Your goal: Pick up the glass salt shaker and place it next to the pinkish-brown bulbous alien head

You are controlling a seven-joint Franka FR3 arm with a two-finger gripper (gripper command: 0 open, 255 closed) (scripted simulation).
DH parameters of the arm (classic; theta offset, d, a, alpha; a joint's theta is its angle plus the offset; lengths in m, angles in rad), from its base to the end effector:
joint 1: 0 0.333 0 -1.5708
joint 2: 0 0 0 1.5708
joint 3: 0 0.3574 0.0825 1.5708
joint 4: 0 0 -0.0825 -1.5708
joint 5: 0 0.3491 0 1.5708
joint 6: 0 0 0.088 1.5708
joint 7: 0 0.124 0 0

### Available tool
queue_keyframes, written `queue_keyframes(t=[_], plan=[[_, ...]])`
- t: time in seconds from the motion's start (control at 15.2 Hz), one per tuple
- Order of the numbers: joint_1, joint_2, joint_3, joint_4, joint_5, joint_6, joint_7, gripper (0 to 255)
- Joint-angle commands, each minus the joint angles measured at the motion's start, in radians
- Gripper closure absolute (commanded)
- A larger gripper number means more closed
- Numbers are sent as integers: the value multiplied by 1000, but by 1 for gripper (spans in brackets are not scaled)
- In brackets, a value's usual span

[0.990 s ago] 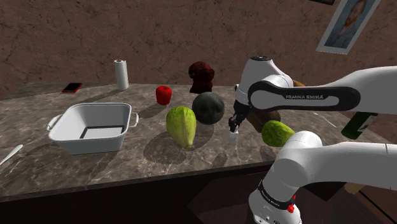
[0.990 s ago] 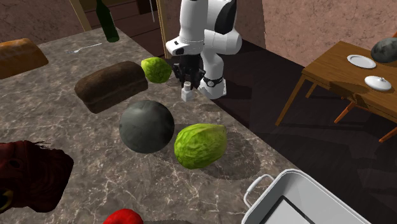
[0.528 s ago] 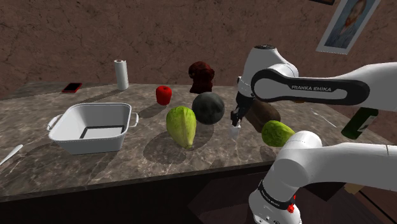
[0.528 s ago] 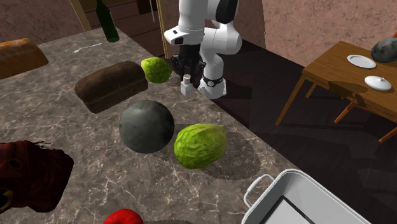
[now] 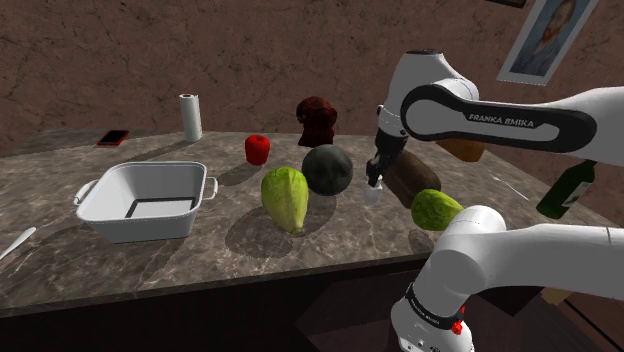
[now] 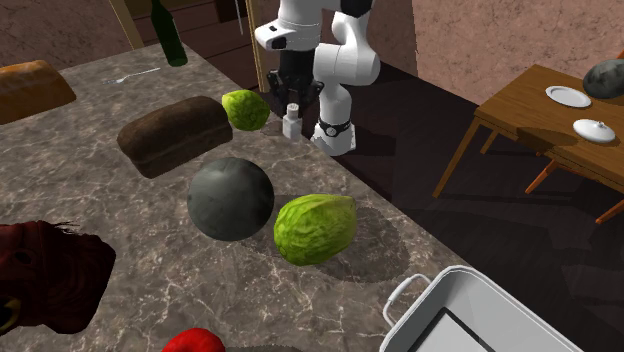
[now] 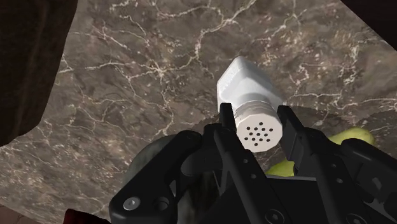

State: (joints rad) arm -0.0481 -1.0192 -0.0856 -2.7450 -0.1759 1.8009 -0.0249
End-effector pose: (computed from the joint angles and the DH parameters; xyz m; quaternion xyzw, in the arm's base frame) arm 0.1904 -0.0478 0.5006 0.9979 -0.0185 0.0342 0.0520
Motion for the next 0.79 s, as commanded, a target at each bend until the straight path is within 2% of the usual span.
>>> queue_keyframes(t=[0.0, 0.73], plan=[[2, 1, 3, 29, 4, -28, -2, 255], [7, 33, 15, 191, 17, -158, -15, 255]])
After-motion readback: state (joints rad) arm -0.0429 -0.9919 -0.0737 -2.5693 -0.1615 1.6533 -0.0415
